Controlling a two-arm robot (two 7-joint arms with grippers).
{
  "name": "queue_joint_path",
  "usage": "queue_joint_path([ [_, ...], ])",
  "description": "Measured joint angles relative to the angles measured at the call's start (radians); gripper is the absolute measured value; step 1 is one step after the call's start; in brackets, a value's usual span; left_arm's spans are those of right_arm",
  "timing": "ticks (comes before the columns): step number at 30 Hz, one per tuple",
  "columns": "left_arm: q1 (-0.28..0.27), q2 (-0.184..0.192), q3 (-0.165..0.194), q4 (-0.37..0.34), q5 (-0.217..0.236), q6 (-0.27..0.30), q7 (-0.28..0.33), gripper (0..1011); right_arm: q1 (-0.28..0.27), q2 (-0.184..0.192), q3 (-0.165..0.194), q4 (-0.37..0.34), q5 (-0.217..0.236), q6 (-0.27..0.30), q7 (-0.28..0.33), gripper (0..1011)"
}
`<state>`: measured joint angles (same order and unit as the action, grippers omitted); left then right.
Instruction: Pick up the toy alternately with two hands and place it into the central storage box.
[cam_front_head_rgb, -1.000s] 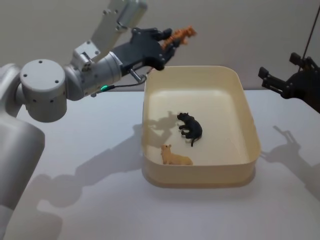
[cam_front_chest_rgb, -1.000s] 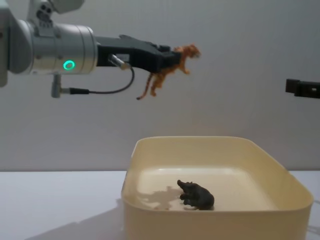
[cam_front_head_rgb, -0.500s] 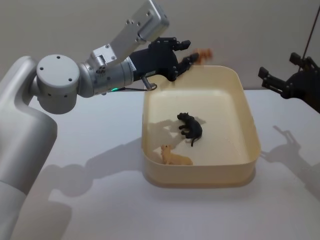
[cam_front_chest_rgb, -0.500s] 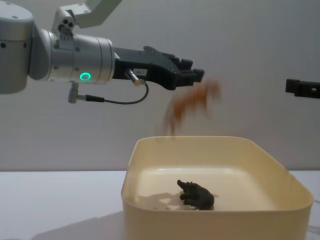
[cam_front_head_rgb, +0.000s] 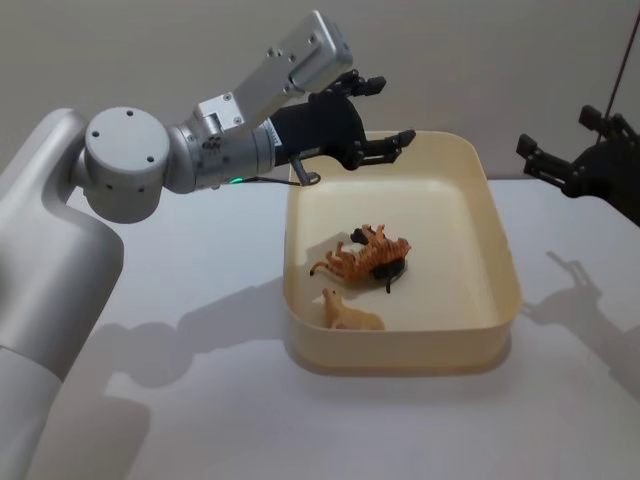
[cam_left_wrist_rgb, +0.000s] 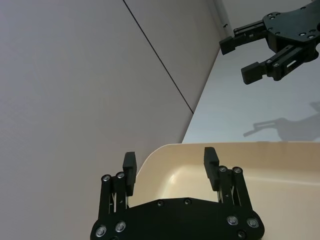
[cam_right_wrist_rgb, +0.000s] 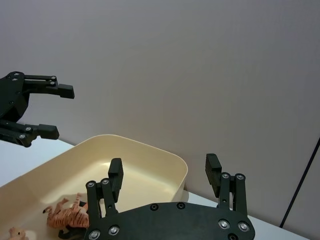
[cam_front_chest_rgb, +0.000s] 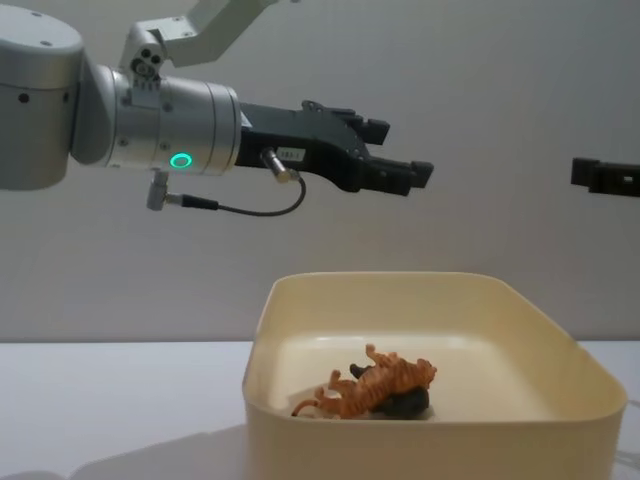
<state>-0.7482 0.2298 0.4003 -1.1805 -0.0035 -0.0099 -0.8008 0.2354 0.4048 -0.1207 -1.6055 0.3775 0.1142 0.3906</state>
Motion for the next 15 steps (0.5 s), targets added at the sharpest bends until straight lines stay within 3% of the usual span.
queue_joint_path([
  [8, -0.005, -0.003, 0.003, 0.01, 0.006, -0.009, -0.008, 1001, 0.0, 0.0, 0.0, 0.0, 0.0, 0.0, 0.0, 1001],
  [15, -0.008, -0.004, 0.004, 0.014, 0.009, -0.012, -0.012, 1001, 0.0, 0.0, 0.0, 0.0, 0.0, 0.0, 0.0, 1001],
])
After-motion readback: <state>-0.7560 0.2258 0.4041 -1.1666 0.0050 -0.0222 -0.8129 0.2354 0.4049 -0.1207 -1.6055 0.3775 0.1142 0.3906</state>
